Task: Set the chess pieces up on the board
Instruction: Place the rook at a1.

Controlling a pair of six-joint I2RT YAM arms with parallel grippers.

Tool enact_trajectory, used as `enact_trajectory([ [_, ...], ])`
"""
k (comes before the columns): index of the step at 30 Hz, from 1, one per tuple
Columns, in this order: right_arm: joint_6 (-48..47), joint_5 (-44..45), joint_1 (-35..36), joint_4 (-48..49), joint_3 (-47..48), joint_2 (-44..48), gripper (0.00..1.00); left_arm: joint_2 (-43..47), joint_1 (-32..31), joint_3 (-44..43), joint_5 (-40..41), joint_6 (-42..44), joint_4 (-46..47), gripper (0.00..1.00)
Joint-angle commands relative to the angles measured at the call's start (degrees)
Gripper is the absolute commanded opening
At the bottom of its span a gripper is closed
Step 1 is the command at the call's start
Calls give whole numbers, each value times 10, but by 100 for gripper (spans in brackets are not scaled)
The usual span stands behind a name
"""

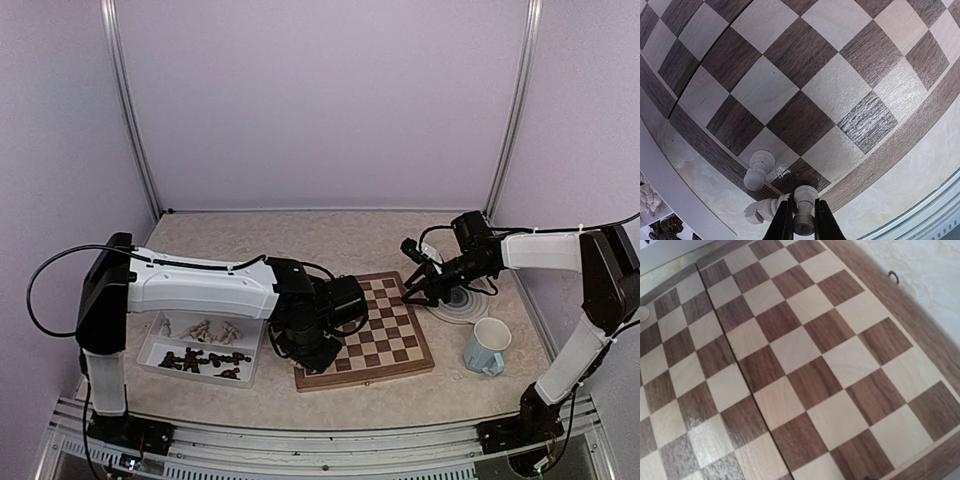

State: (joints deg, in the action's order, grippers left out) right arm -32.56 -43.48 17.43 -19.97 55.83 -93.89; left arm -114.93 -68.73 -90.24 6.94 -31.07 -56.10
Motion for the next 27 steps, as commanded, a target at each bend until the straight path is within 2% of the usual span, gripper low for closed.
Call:
enact_trajectory([
  [1, -8, -7, -3, -9, -5, 2, 53, -12, -3, -2, 11, -2, -1, 13],
  [10, -7, -8, -2, -10, -5, 0, 53, -13, -3, -5, 9, -1, -1, 21],
  [15, -7, -10, -3, -10, -4, 1, 53, -6, -3, -17, 9, -1, -7, 35],
  [22, -6, -17, -2, -16, -3, 8, 53, 41, -2, -68, 17, 7, -39, 45],
  [24, -8, -24, -1, -23, 0, 18, 53, 80, 7, -50, 26, 3, -22, 49],
  [27, -28, -17, 29, -54, 10, 36, 52, 152, 52, 64, 3, -22, 64, 51],
])
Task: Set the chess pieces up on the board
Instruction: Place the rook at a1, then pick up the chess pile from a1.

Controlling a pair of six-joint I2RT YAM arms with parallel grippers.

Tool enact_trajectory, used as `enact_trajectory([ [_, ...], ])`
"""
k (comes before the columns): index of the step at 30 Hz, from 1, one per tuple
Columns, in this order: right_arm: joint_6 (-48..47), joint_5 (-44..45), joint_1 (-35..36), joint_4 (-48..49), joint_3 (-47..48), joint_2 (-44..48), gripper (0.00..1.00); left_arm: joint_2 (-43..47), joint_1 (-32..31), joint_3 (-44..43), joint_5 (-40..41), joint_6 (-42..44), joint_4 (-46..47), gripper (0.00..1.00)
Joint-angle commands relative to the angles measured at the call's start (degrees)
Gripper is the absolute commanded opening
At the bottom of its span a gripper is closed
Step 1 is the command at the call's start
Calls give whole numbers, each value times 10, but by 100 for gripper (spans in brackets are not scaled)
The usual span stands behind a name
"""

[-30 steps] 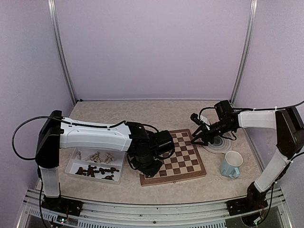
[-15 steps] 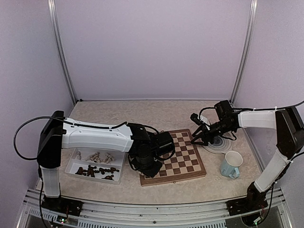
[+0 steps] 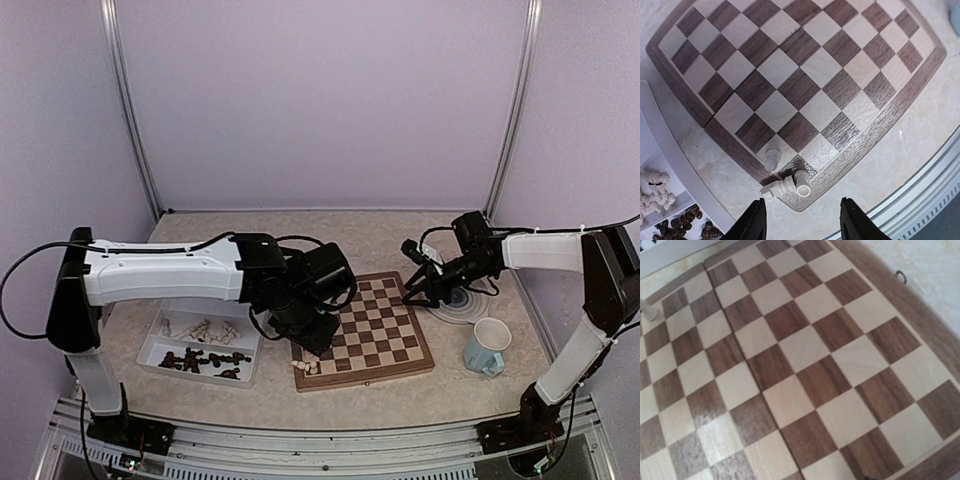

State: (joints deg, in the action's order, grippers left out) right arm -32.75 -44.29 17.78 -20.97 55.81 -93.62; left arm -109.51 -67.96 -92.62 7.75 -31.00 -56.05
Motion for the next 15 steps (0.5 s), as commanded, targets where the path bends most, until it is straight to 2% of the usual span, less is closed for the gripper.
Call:
enact_trajectory([
  [1, -42, 3, 44, -60, 13, 42, 52, 140, 62, 139, -23, -33, 107, 51],
  [3, -64, 23, 95, -86, 15, 55, 52, 195, 93, 244, -68, -54, 190, 49],
  [7, -74, 38, 180, -122, 40, 60, 50, 281, 122, 365, -138, -84, 334, 45],
  [10, -61, 64, 240, -122, 64, 41, 48, 289, 123, 404, -154, -101, 390, 43],
  [15, -45, 110, 307, -97, 85, -10, 45, 262, 116, 419, -145, -119, 405, 41],
])
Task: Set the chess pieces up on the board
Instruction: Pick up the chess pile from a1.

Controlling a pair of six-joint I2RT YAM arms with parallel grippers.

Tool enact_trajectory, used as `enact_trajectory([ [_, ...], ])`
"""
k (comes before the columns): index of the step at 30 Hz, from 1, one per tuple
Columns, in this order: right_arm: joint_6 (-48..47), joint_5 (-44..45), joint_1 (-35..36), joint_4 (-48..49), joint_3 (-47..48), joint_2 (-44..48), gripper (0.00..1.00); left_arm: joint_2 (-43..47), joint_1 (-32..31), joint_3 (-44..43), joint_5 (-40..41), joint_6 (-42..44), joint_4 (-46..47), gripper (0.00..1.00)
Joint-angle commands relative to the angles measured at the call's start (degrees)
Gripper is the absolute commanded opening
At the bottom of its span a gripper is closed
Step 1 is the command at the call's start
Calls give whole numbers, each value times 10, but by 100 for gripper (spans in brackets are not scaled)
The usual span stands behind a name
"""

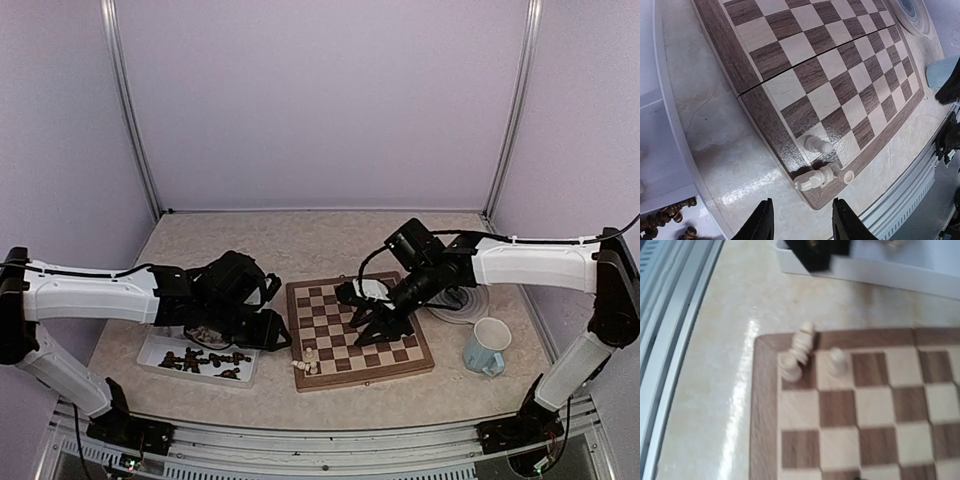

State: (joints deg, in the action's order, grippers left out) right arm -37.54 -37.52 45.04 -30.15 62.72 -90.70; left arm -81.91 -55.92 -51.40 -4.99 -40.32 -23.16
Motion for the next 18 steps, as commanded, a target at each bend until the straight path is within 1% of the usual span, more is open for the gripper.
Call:
enact_trajectory([
  [1, 3, 50, 45, -2, 18, -47, 44, -20, -5, 8, -16, -30, 76, 41],
  [7, 14, 90, 102, 19, 38, -84, 43, -47, 1, 19, -26, -51, 87, 41],
  [10, 28, 97, 116, 24, 52, -101, 43, -55, -1, 27, -22, -48, 94, 40],
  [13, 41, 95, 124, 27, 64, -114, 42, -44, -2, 43, -6, -35, 102, 40],
  [15, 49, 97, 127, 31, 71, -122, 41, -25, -5, 68, -4, -10, 127, 40],
  [17, 53, 100, 131, 32, 81, -133, 41, 11, -20, 104, -18, 28, 186, 42],
  [18, 55, 103, 132, 33, 85, -138, 41, 34, -31, 121, -11, 45, 211, 43],
])
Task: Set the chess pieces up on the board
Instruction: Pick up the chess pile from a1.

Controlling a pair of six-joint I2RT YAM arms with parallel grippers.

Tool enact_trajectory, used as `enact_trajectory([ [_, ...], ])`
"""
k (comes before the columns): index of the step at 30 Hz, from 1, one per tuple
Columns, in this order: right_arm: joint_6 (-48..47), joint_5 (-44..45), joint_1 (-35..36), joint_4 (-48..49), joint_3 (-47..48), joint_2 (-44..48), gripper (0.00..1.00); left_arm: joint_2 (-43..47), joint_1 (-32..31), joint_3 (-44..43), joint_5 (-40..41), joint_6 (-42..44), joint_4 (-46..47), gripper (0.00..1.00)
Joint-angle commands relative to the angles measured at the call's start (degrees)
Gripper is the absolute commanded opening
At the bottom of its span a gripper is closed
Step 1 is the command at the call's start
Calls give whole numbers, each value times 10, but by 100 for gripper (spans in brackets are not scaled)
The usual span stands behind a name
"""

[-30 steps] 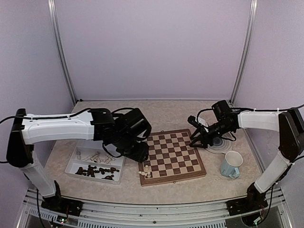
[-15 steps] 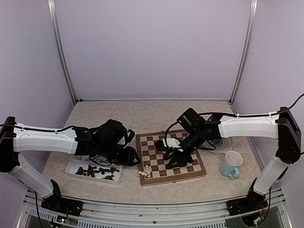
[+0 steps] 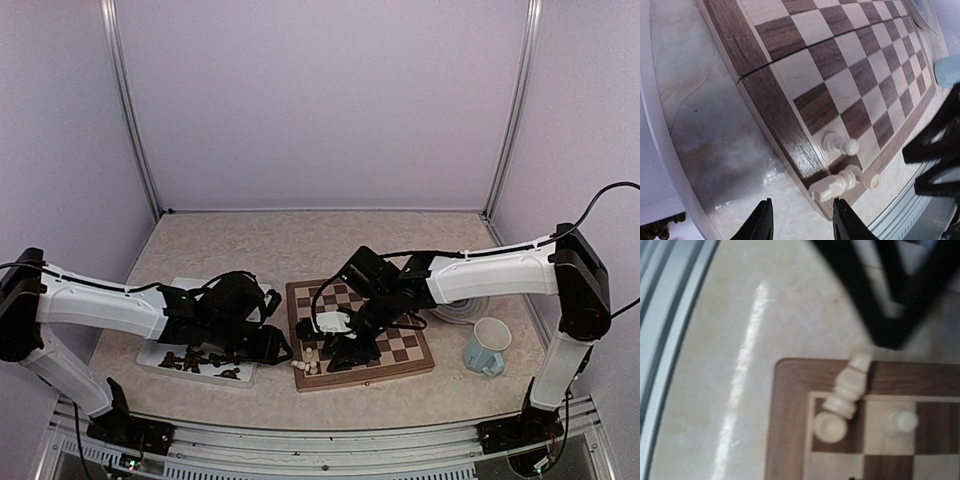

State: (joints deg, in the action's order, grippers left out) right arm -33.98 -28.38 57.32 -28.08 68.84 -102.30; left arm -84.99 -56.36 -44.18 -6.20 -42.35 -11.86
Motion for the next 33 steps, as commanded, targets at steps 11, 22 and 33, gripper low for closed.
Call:
enact_trajectory([
  [11, 27, 11, 20, 14, 52, -61, 38, 166, -47, 163, 57, 85, 227, 45],
  [22, 35, 33, 40, 6, 79, -91, 32, 189, -43, 189, 83, 60, 240, 45],
  [33, 37, 58, 40, 8, 69, -85, 24, 178, -39, 201, 72, 50, 262, 45],
])
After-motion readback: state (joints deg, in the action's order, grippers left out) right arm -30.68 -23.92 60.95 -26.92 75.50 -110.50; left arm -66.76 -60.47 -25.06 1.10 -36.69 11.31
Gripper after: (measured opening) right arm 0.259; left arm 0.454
